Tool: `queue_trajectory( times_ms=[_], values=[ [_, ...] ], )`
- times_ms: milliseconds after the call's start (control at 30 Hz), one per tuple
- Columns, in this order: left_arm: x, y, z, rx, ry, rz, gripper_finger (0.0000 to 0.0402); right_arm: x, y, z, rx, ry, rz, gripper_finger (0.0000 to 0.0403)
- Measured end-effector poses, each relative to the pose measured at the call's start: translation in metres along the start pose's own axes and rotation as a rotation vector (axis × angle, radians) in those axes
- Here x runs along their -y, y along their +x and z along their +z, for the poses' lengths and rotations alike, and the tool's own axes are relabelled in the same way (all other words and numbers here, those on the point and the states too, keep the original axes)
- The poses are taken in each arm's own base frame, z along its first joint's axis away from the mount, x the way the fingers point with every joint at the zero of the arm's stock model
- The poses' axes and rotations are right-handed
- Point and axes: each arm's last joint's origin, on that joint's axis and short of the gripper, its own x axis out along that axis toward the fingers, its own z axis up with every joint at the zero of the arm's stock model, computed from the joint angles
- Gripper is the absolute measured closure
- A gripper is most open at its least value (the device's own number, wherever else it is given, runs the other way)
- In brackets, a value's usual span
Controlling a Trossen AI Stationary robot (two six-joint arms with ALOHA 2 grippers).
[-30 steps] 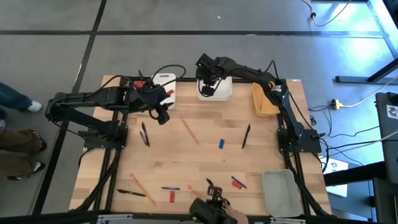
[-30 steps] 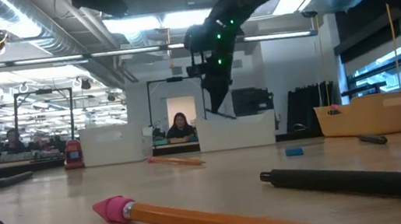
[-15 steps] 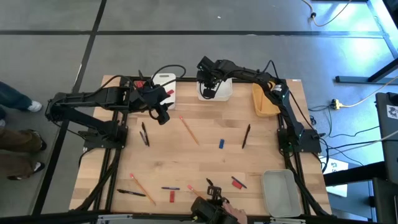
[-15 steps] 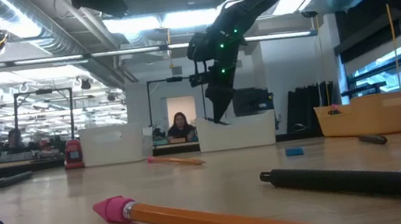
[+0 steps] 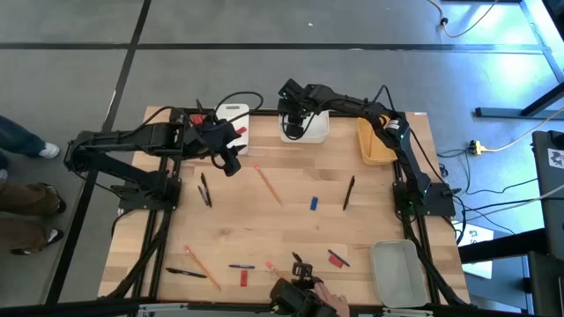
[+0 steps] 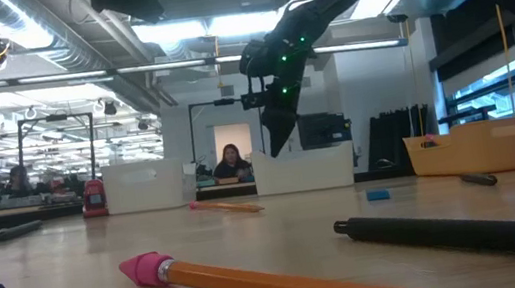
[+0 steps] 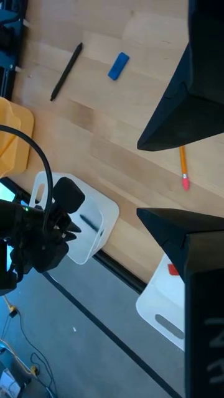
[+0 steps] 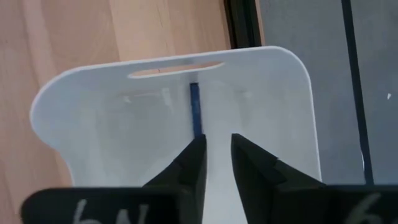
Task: Sort crayons/erasers/pens/pencils in bins
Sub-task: Put the blue crayon into the right white bin, then put the black pen into the gray bin
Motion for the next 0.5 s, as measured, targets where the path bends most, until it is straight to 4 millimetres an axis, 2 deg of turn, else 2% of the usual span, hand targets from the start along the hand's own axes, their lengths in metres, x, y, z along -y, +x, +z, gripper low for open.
queue_trajectory(
  times_ms=[167,267,367,500],
  values=[
    [0.000,0.000,0.000,-0.002,0.000,0.000,0.0250,0.000,-0.001,0.000,-0.003,0.000,0.000,0.0298],
    [0.000,0.000,-0.001,-0.007,0.001,0.001,0.0250,0.004,-0.015,0.004,-0.029,0.036,0.012,0.0295],
    [0.000,0.000,-0.001,-0.009,0.002,0.002,0.0250,0.004,-0.041,0.010,-0.057,0.121,0.040,0.0297],
    [0.000,0.000,-0.002,-0.016,0.006,0.004,0.0250,0.001,-0.095,0.020,-0.011,0.217,0.082,0.0298]
  ],
)
